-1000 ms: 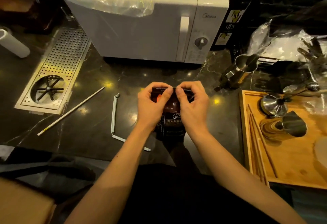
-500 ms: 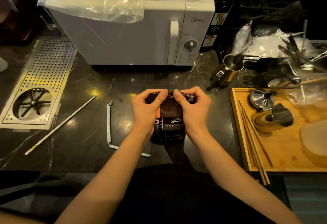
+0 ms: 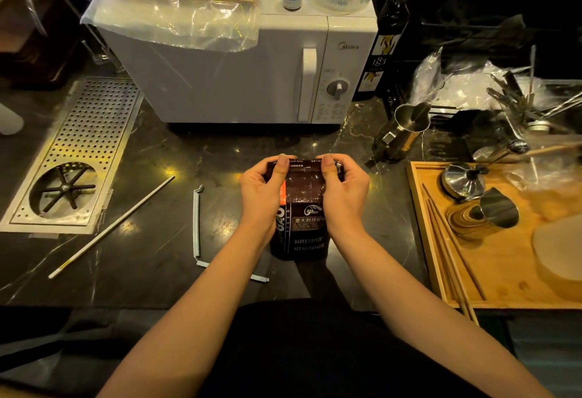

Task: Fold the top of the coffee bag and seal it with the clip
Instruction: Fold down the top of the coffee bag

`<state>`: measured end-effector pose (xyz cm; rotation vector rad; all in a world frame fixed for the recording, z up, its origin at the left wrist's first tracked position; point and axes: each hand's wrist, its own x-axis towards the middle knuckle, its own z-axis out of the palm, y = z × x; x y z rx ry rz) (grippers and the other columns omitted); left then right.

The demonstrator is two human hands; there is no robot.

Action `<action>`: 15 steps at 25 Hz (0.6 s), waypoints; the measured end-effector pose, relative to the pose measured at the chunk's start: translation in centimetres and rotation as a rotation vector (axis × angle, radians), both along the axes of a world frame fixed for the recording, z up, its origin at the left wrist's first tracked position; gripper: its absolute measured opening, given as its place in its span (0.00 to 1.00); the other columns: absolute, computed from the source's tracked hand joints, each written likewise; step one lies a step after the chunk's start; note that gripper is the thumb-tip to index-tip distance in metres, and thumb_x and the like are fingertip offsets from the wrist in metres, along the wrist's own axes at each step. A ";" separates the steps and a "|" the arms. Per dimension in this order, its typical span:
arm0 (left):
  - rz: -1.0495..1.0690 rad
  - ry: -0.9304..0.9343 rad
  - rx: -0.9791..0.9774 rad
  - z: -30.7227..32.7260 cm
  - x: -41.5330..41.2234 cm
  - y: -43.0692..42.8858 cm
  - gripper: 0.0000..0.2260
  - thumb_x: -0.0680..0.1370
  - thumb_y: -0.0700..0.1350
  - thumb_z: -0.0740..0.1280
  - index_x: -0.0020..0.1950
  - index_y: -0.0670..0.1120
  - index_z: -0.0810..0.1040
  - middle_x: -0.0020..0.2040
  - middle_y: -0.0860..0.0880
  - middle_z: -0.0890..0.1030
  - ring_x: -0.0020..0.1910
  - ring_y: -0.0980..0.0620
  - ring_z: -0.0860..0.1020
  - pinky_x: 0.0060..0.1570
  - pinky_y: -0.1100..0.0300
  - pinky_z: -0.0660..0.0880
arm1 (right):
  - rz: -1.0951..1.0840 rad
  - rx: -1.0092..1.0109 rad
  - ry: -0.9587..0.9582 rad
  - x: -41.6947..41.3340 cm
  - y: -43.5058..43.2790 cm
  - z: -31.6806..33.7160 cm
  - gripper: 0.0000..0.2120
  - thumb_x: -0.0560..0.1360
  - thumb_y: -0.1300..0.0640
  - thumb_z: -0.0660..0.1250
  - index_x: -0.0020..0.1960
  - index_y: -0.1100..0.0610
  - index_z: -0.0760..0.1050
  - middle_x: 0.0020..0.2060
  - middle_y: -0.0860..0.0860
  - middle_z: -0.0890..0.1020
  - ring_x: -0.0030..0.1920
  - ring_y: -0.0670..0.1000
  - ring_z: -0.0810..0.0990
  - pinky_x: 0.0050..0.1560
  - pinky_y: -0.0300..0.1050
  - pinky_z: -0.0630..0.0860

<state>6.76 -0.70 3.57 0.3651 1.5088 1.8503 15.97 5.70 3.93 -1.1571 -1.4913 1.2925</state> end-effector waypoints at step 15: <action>-0.160 0.016 -0.060 0.3 -1.7 0.0 0.08 0.80 0.44 0.63 0.51 0.46 0.82 0.44 0.49 0.86 0.45 0.52 0.85 0.45 0.58 0.81 | 0.014 -0.018 -0.019 -0.4 1.1 -0.3 0.14 0.82 0.55 0.58 0.41 0.48 0.77 0.37 0.46 0.82 0.41 0.45 0.82 0.44 0.43 0.79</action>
